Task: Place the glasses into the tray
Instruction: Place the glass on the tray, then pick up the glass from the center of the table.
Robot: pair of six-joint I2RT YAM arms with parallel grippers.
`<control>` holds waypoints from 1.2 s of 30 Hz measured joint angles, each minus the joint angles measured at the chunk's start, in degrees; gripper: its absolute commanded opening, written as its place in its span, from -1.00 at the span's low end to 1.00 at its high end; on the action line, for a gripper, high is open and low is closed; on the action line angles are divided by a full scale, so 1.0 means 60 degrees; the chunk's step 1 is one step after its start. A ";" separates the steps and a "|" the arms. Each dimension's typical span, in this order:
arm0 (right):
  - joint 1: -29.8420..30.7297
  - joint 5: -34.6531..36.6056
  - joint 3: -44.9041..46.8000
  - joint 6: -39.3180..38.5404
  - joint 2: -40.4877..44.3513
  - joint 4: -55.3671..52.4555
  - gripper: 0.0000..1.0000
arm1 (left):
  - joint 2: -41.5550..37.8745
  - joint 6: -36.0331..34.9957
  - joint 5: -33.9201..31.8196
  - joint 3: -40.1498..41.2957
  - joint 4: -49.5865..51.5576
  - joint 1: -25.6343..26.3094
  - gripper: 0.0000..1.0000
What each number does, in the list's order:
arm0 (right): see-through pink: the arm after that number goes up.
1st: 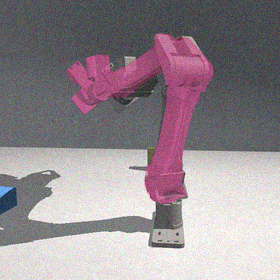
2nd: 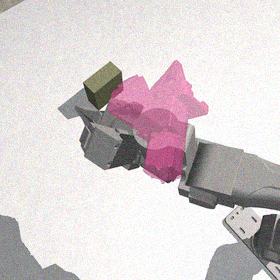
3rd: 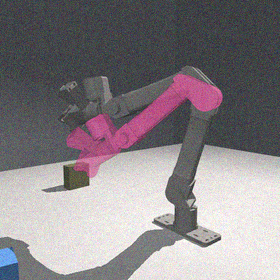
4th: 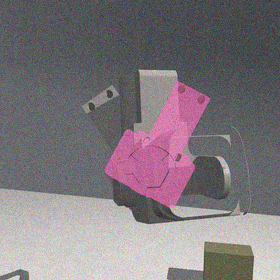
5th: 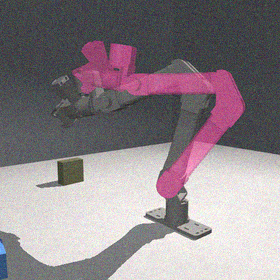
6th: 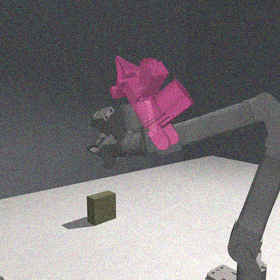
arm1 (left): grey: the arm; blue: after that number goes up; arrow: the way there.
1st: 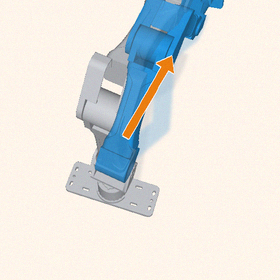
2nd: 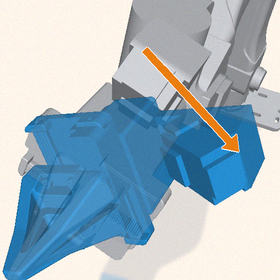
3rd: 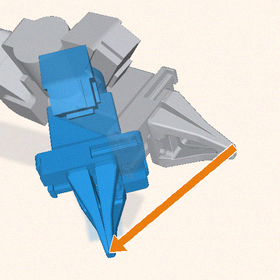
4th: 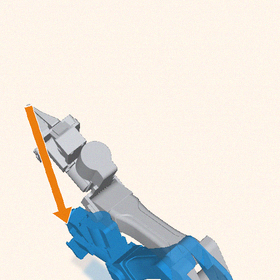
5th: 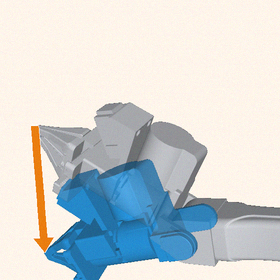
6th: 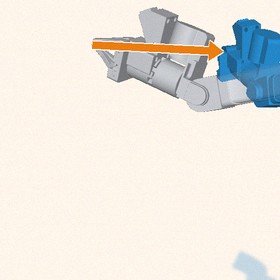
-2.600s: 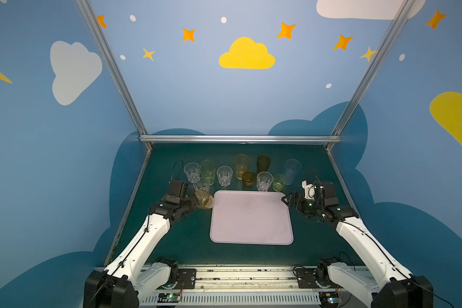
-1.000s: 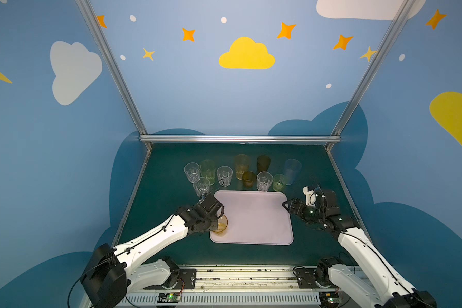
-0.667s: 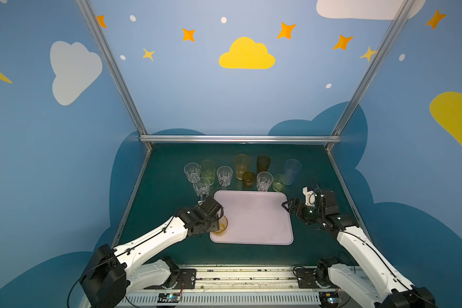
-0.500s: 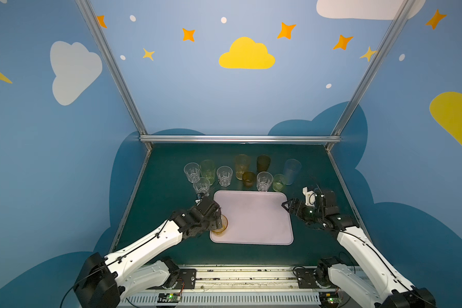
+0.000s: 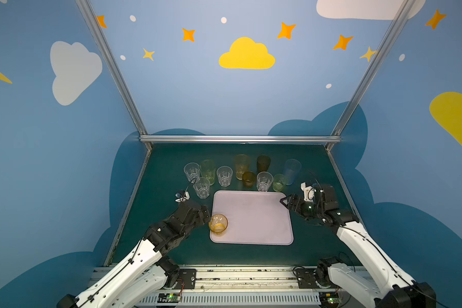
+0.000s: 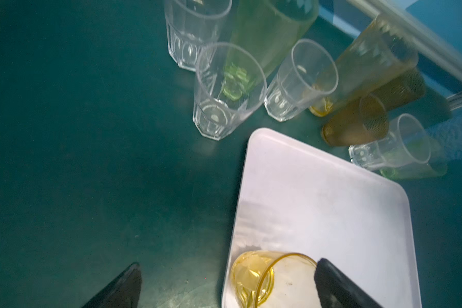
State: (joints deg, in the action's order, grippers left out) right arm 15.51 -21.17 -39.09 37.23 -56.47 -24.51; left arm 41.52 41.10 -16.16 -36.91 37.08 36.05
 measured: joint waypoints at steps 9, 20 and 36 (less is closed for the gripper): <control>0.1552 0.0397 -0.1982 -0.0131 -0.1676 -0.0040 0.73 | -0.1483 -0.0219 -0.0222 0.0674 0.0007 -0.0652 1.00; 0.2965 0.1027 -0.4262 -0.0437 -0.3738 -0.0390 0.72 | -0.2222 -0.0313 -0.0248 0.1104 -0.0076 -0.1031 1.00; 0.3071 0.2495 -0.6422 -0.1559 -0.5839 -0.2153 0.29 | -0.2393 -0.0463 0.0062 0.1129 -0.0426 -0.1071 1.00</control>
State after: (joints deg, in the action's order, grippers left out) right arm 33.93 -6.20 -77.62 27.88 -91.50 -37.43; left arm 27.16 38.33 -15.79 -30.13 34.52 29.63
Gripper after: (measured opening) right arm 0.710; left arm 0.998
